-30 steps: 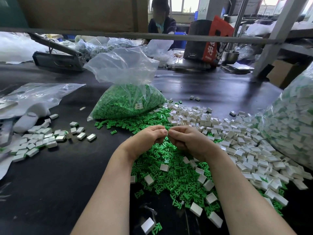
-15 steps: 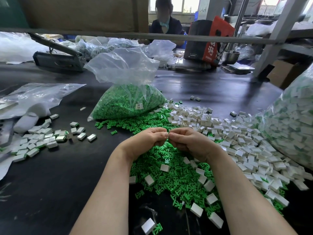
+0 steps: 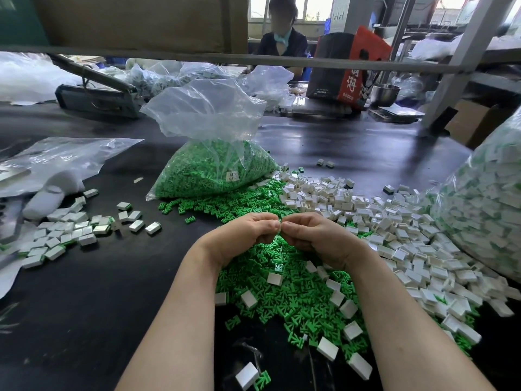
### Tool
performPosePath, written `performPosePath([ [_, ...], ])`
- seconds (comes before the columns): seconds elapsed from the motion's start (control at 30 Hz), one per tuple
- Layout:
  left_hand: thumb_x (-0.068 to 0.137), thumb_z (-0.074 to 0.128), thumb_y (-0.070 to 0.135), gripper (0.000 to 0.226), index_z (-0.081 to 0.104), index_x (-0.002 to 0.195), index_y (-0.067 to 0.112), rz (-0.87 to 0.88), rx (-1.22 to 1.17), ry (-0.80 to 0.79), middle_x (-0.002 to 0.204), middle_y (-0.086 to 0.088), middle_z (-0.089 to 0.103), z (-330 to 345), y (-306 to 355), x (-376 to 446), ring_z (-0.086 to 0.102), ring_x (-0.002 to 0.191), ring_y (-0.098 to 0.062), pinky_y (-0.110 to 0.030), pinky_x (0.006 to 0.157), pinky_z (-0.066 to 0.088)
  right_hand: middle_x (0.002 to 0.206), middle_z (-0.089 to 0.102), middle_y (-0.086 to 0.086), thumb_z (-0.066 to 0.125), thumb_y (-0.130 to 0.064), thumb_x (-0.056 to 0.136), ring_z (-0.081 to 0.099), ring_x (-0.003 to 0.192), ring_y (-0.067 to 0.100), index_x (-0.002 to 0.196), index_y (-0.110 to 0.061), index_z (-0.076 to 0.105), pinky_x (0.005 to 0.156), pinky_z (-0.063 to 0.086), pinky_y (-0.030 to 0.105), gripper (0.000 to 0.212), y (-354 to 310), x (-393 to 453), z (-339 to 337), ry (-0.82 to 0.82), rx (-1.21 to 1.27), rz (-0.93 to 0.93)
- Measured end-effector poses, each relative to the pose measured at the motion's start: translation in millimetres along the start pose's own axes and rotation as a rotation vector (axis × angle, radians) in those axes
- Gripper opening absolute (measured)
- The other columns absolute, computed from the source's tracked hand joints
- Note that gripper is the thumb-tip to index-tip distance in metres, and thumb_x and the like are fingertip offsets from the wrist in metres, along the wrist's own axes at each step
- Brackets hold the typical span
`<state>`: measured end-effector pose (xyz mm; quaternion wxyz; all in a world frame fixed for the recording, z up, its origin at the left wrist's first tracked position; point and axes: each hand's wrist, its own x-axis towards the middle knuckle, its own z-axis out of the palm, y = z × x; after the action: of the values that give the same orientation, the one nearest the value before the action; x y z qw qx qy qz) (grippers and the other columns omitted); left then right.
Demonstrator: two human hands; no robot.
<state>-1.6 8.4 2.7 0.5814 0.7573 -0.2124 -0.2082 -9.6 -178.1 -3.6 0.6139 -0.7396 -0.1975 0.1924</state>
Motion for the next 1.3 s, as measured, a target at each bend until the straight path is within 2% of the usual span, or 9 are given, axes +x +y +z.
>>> performPosePath([
  [0.13,0.103,0.043,0.016,0.015,0.054,0.093,0.01,0.019,-0.003,0.036,0.076,0.002,0.042,-0.9,-3.4,2.9,0.038,0.072,-0.009,-0.021,0.07,0.035,0.063,0.042,-0.005,0.048,-0.023,0.1,0.03,0.052,0.005,0.088,-0.004,0.057,0.047,0.028,0.014,0.024,3.2,3.1,3.4,0.058,0.038,-0.019],
  [0.27,0.104,0.041,0.018,0.022,0.051,0.085,0.014,0.036,0.006,0.085,0.071,0.005,0.041,-1.0,-6.6,4.3,0.036,0.067,-0.007,-0.023,0.067,0.032,0.053,0.036,-0.007,0.043,-0.024,0.104,0.027,0.047,0.007,0.074,-0.013,0.055,0.045,0.026,0.015,0.034,4.4,6.5,7.6,0.122,0.075,-0.016],
  [0.47,0.104,0.04,0.019,0.03,0.045,0.075,0.02,0.053,0.026,0.147,0.069,0.006,0.039,1.5,-7.2,5.7,0.035,0.062,-0.005,-0.022,0.065,0.031,0.051,0.038,-0.006,0.041,-0.027,0.105,0.027,0.047,0.01,0.073,-0.014,0.056,0.046,0.024,0.02,0.037,4.6,10.6,11.3,0.195,0.073,0.007],
  [0.6,0.104,0.04,0.022,0.026,0.047,0.08,0.015,0.044,0.068,0.142,0.068,0.005,0.04,2.7,-8.9,7.6,0.035,0.067,-0.014,-0.029,0.069,0.03,0.054,0.037,-0.004,0.04,-0.028,0.105,0.026,0.049,0.011,0.073,-0.014,0.052,0.046,0.022,0.022,0.037,4.5,12.2,11.9,0.26,0.046,0.025],
  [0.67,0.103,0.041,0.024,0.024,0.049,0.082,0.014,0.053,0.051,0.157,0.069,0.005,0.041,5.2,-10.2,8.4,0.035,0.067,-0.013,-0.03,0.069,0.03,0.053,0.036,-0.005,0.04,-0.027,0.105,0.026,0.048,0.011,0.073,-0.014,0.05,0.045,0.023,0.02,0.036,4.7,11.6,11.4,0.259,0.023,0.013],
  [0.87,0.102,0.042,0.025,0.023,0.054,0.086,0.013,0.075,-0.012,0.195,0.071,0.005,0.044,9.1,-12.5,9.9,0.039,0.068,-0.011,-0.028,0.07,0.033,0.053,0.041,-0.006,0.044,-0.028,0.104,0.03,0.046,0.008,0.072,-0.015,0.054,0.045,0.027,0.018,0.036,6.6,12.2,10.0,0.292,0.075,0.006],
  [1.0,0.103,0.042,0.02,0.028,0.052,0.077,0.017,0.097,-0.024,0.254,0.069,0.007,0.045,7.1,-11.2,11.0,0.042,0.065,-0.007,-0.025,0.071,0.036,0.052,0.044,-0.007,0.046,-0.027,0.102,0.033,0.047,0.008,0.066,-0.019,0.06,0.047,0.028,0.019,0.04,6.4,11.3,8.3,0.312,0.021,-0.008],
  [1.13,0.104,0.042,0.02,0.03,0.053,0.076,0.019,0.1,-0.054,0.257,0.07,0.007,0.046,6.1,-9.2,10.6,0.044,0.069,-0.007,-0.026,0.078,0.038,0.054,0.042,-0.004,0.046,-0.023,0.102,0.033,0.05,0.009,0.067,-0.017,0.059,0.05,0.028,0.022,0.038,5.3,11.5,9.5,0.344,0.018,-0.044],
  [1.3,0.104,0.041,0.017,0.028,0.055,0.08,0.017,0.088,-0.072,0.24,0.071,0.008,0.046,7.2,-5.2,7.7,0.044,0.066,-0.002,-0.019,0.071,0.038,0.054,0.044,-0.008,0.044,-0.02,0.103,0.036,0.05,0.005,0.069,-0.014,0.056,0.051,0.031,0.016,0.037,0.2,11.6,12.2,0.329,-0.117,-0.079],
])
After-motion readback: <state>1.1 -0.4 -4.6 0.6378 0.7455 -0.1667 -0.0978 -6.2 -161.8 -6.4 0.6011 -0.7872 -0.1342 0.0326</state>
